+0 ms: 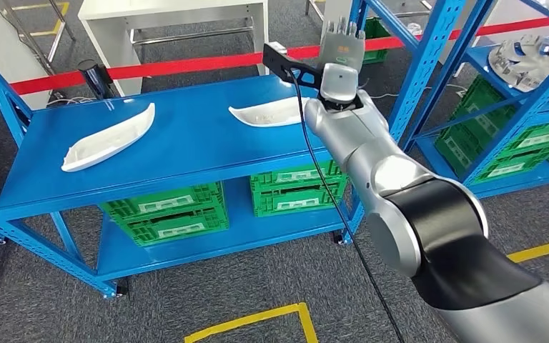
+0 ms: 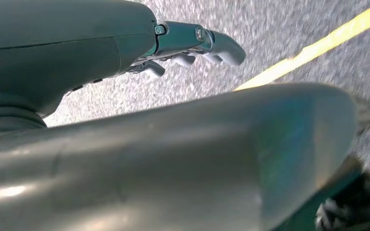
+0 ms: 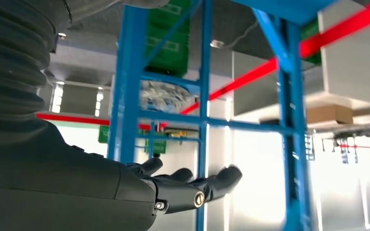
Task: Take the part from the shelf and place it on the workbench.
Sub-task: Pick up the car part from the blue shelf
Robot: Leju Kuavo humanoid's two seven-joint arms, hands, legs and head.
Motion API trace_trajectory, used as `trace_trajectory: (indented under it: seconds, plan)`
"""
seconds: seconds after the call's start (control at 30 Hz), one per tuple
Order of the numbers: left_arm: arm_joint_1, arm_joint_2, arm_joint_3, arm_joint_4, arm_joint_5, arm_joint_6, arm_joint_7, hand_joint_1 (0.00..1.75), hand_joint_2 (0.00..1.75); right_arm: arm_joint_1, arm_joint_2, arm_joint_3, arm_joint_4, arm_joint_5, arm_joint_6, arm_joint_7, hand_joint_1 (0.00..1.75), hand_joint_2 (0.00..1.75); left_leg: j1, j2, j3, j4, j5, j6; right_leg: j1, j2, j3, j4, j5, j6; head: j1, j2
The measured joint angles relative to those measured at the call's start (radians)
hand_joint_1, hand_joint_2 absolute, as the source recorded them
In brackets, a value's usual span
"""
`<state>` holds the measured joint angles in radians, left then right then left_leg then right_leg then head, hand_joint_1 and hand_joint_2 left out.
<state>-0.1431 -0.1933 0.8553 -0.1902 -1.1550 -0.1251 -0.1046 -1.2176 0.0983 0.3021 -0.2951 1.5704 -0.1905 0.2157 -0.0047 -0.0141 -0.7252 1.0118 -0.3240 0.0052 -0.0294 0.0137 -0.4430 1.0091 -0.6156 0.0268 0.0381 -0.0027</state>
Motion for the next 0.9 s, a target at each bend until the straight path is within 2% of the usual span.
trace_trajectory:
  seconds: [0.03,0.07,0.13,0.17,0.2,0.23,0.27,0.33,0.37,0.4,0.47,0.77,0.9]
  plan:
    - [-0.003,0.000,0.000,0.000,0.000,0.000,0.000,0.00,0.00,-0.006,0.000,0.000,-0.002,0.000,0.000,0.000,0.00,1.75,0.002,0.000,0.006,-0.002,-0.006,0.007,0.000,-0.003,-0.009,0.026,-0.015,0.003,0.001,0.000]
    - [-0.006,0.000,0.000,-0.001,0.000,0.000,0.000,0.00,0.00,-0.010,-0.001,0.000,-0.003,0.000,-0.001,0.001,0.00,1.75,0.002,-0.001,0.014,-0.004,-0.012,0.014,0.001,-0.006,-0.035,0.076,-0.038,0.004,0.002,0.000]
    - [-0.011,-0.001,0.000,-0.001,0.000,0.000,0.000,0.00,0.00,-0.009,-0.002,0.000,-0.003,0.000,0.000,0.001,0.00,1.75,-0.002,-0.003,0.024,-0.003,-0.026,0.024,0.007,-0.009,-0.127,0.218,-0.086,0.003,0.003,0.000]
    - [-0.012,-0.002,0.000,-0.001,0.000,0.000,0.000,0.00,0.00,-0.006,-0.002,0.000,-0.003,0.000,0.000,0.001,0.00,1.75,-0.005,-0.005,0.028,-0.003,-0.032,0.027,0.010,-0.009,-0.171,0.274,-0.096,0.001,0.003,0.000]
    - [-0.012,-0.002,0.000,-0.001,0.000,0.000,0.000,0.00,0.00,-0.003,-0.003,0.000,-0.003,0.000,0.000,0.001,0.00,1.75,-0.007,-0.007,0.033,-0.002,-0.036,0.028,0.013,-0.009,-0.201,0.307,-0.094,-0.001,0.003,0.000]
    - [-0.011,-0.002,0.000,-0.001,0.000,0.000,0.000,0.00,0.00,-0.001,-0.003,0.000,-0.003,0.000,0.000,0.001,0.00,1.75,-0.010,-0.010,0.037,0.000,-0.041,0.029,0.016,-0.009,-0.216,0.306,-0.072,-0.006,0.003,0.000]
    - [-0.010,-0.002,0.000,0.000,0.000,0.000,0.000,0.00,0.00,0.000,-0.003,0.000,-0.003,0.000,0.000,0.001,0.00,1.75,-0.012,-0.012,0.042,0.002,-0.046,0.029,0.020,-0.009,-0.215,0.274,-0.036,-0.011,0.004,0.000]
    - [-0.009,-0.004,0.000,0.000,0.000,0.000,0.000,0.00,0.00,-0.003,-0.003,0.000,-0.003,0.000,0.000,0.001,0.00,1.75,-0.017,-0.017,0.052,0.009,-0.057,0.030,0.031,-0.007,-0.185,0.148,0.060,-0.032,0.004,0.000]
    - [-0.010,-0.006,0.000,0.001,0.000,0.001,0.001,0.00,0.00,-0.004,-0.003,0.000,-0.003,0.000,0.000,0.001,0.00,1.75,-0.020,-0.020,0.055,0.013,-0.062,0.028,0.036,-0.007,-0.168,0.088,0.096,-0.041,0.003,0.000]
    - [-0.011,-0.007,0.000,0.001,0.000,0.001,0.001,0.00,0.00,-0.005,-0.003,0.000,-0.003,0.000,0.000,0.001,0.00,1.75,-0.021,-0.022,0.056,0.015,-0.064,0.026,0.041,-0.008,-0.156,0.048,0.117,-0.047,0.002,0.000]
    - [-0.012,-0.008,0.000,0.001,0.000,0.003,0.003,0.00,0.00,-0.006,-0.002,0.000,-0.003,0.000,0.000,0.001,0.00,1.75,-0.021,-0.024,0.056,0.017,-0.069,0.022,0.043,-0.010,-0.150,0.026,0.124,-0.047,0.001,0.000]
    - [-0.011,-0.007,0.000,0.002,0.000,0.003,0.007,0.00,0.00,-0.007,-0.003,0.000,-0.003,-0.001,0.000,0.001,0.00,1.75,-0.020,-0.019,0.069,0.009,-0.069,0.014,0.043,-0.005,-0.143,0.024,0.125,-0.048,0.001,0.000]
    - [-0.011,-0.007,0.000,0.002,0.000,0.003,0.010,0.00,0.00,-0.007,-0.003,0.000,-0.003,-0.001,0.001,0.001,0.00,1.75,-0.026,-0.019,0.068,0.012,-0.075,0.023,0.039,-0.005,-0.141,0.021,0.124,-0.043,0.000,0.000]
